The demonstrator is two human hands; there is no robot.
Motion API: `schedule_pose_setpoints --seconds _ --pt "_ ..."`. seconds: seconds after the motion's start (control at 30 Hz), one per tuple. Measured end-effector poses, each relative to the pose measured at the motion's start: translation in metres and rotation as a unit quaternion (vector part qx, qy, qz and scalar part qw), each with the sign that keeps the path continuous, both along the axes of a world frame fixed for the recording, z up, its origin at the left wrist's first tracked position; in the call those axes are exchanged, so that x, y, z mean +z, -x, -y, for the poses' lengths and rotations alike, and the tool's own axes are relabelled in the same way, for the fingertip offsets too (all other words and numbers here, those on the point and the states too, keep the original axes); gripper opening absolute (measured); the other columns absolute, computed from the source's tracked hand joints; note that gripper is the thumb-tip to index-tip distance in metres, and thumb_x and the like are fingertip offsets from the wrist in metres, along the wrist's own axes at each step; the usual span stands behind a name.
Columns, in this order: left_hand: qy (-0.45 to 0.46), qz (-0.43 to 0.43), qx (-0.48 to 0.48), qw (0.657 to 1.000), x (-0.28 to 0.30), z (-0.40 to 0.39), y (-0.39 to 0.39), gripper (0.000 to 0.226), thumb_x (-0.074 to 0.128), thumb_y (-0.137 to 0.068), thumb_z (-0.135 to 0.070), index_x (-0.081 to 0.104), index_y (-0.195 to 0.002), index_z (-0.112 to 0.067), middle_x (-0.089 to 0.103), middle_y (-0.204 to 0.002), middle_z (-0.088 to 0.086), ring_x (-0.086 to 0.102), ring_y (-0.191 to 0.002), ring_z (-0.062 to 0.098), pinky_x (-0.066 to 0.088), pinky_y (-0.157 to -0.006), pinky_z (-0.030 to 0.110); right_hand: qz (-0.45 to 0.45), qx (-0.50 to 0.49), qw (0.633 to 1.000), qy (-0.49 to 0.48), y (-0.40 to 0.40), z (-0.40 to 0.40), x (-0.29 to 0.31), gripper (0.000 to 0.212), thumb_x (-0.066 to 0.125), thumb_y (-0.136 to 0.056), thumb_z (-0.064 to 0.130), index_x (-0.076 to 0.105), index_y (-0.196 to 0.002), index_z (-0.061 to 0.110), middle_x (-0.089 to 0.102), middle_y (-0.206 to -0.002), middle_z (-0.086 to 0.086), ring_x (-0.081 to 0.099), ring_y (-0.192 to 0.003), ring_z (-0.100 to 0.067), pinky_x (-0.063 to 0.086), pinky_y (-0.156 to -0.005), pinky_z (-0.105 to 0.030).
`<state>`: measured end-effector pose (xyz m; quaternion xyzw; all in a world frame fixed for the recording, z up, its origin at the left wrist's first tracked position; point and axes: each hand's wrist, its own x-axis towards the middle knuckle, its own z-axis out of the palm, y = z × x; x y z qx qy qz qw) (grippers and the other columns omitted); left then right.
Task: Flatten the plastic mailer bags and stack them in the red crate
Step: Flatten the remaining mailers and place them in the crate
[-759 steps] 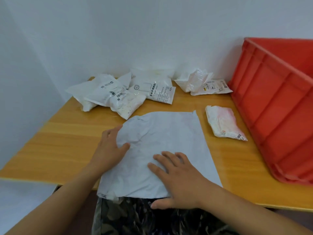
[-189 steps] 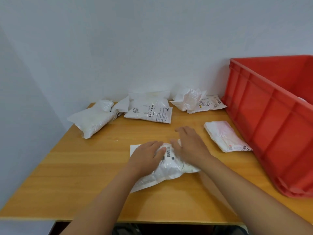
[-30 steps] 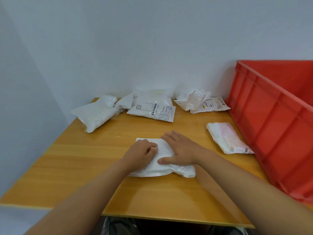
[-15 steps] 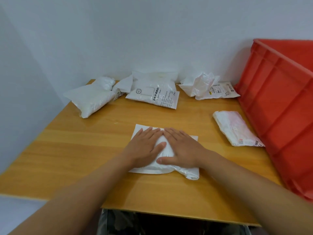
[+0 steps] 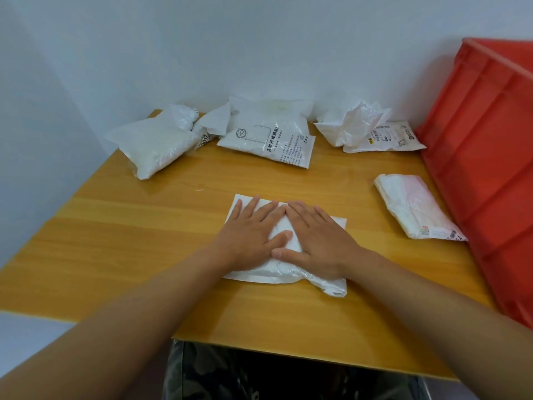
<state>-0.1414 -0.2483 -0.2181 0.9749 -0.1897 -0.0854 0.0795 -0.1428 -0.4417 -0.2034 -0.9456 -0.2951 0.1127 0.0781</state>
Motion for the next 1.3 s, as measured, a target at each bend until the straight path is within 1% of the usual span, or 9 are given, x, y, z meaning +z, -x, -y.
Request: schedule_pose_setpoints --seconds 0.3,0.47,0.57,0.67,0.73,0.83,0.9,1.1,1.3 --pt "0.01 0.008 -0.007 1.0 -0.002 -0.002 0.0 0.081 -0.001 -0.084 -0.072 0.005 -0.156 -0.036 -0.001 -0.165 -0.011 -0.015 -0.151 0.016 -0.009 -0.122 0.046 -0.002 -0.006 1.0 -0.012 0.005 -0.002 0.004 0.106 0.005 -0.079 0.084 -0.002 -0.159 0.014 -0.008 -0.167 -0.001 -0.016 -0.15 -0.008 -0.014 -0.121 -0.032" --pt "-0.001 0.027 -0.005 1.0 -0.002 0.001 0.005 0.085 -0.007 -0.083 -0.071 0.007 -0.157 -0.032 0.002 -0.165 -0.01 -0.01 -0.152 0.013 -0.008 -0.123 0.043 0.053 0.008 0.999 0.006 0.012 -0.004 0.004 0.1 0.006 -0.085 0.078 0.006 -0.158 0.009 0.003 -0.167 -0.006 -0.006 -0.153 -0.014 -0.012 -0.121 -0.03" --pt "0.011 0.047 -0.008 0.999 -0.001 0.0 0.009 0.089 -0.012 -0.08 -0.067 0.009 -0.157 -0.029 0.005 -0.165 -0.012 -0.005 -0.152 0.01 -0.007 -0.123 0.039 0.038 0.003 0.999 -0.017 0.018 -0.005 0.005 0.092 0.017 -0.093 0.072 0.004 -0.159 0.009 0.002 -0.167 -0.005 -0.004 -0.153 -0.014 -0.009 -0.118 -0.024" --pt "0.045 0.06 -0.019 0.997 0.0 -0.003 0.012 0.084 -0.007 -0.083 -0.063 0.015 -0.157 -0.028 0.013 -0.164 -0.013 0.003 -0.151 0.007 -0.002 -0.123 0.034 -0.03 -0.003 0.999 -0.032 0.018 -0.004 0.008 0.111 0.019 -0.08 0.085 -0.005 -0.158 0.011 -0.009 -0.167 -0.003 -0.011 -0.152 -0.012 -0.008 -0.12 -0.025" --pt "0.055 0.039 -0.036 0.997 0.002 -0.007 0.012 0.088 -0.001 -0.082 -0.068 0.014 -0.158 -0.026 0.014 -0.164 -0.012 0.003 -0.151 0.007 -0.002 -0.122 0.033 -0.065 0.0 0.998 -0.019 0.015 -0.002 0.015 0.123 0.029 -0.072 0.091 -0.008 -0.158 0.013 -0.011 -0.167 -0.001 -0.01 -0.152 -0.011 -0.004 -0.122 -0.027" --pt "0.058 -0.008 -0.064 0.996 0.007 -0.014 0.009 0.103 0.006 -0.078 -0.086 0.01 -0.158 -0.023 0.009 -0.165 -0.01 -0.001 -0.151 0.008 -0.003 -0.123 0.035 -0.079 0.013 0.997 0.012 0.008 0.003 0.03 0.12 0.055 -0.077 0.081 -0.003 -0.159 0.016 -0.002 -0.167 0.003 0.002 -0.153 -0.012 0.008 -0.122 -0.029" --pt "0.041 -0.016 -0.081 0.996 0.012 -0.018 0.007 0.108 0.007 -0.073 -0.089 0.009 -0.158 -0.022 0.008 -0.165 -0.009 0.0 -0.151 0.009 -0.001 -0.123 0.033 -0.055 0.033 0.998 0.02 0.005 0.006 0.034 0.119 0.058 -0.076 0.081 0.004 -0.159 0.016 0.005 -0.167 0.002 0.007 -0.152 -0.014 0.011 -0.122 -0.03" --pt "0.014 0.038 -0.108 0.993 0.01 -0.021 0.006 0.112 0.006 -0.072 -0.093 0.014 -0.158 -0.02 0.016 -0.164 -0.004 0.008 -0.151 0.012 0.005 -0.122 0.031 -0.032 0.053 0.998 -0.002 0.0 0.008 0.012 0.123 0.023 -0.068 0.095 -0.001 -0.159 0.015 -0.002 -0.167 -0.002 -0.007 -0.152 -0.011 -0.002 -0.124 -0.033" --pt "-0.026 0.057 -0.103 0.993 0.002 -0.02 0.005 0.112 0.002 -0.074 -0.088 0.004 -0.159 -0.016 0.005 -0.166 -0.002 0.0 -0.152 0.012 -0.005 -0.12 0.031 -0.009 0.058 0.998 -0.002 -0.001 0.007 0.004 0.121 0.021 -0.07 0.091 -0.005 -0.159 0.012 -0.007 -0.167 -0.003 -0.009 -0.152 -0.011 -0.005 -0.123 -0.03"
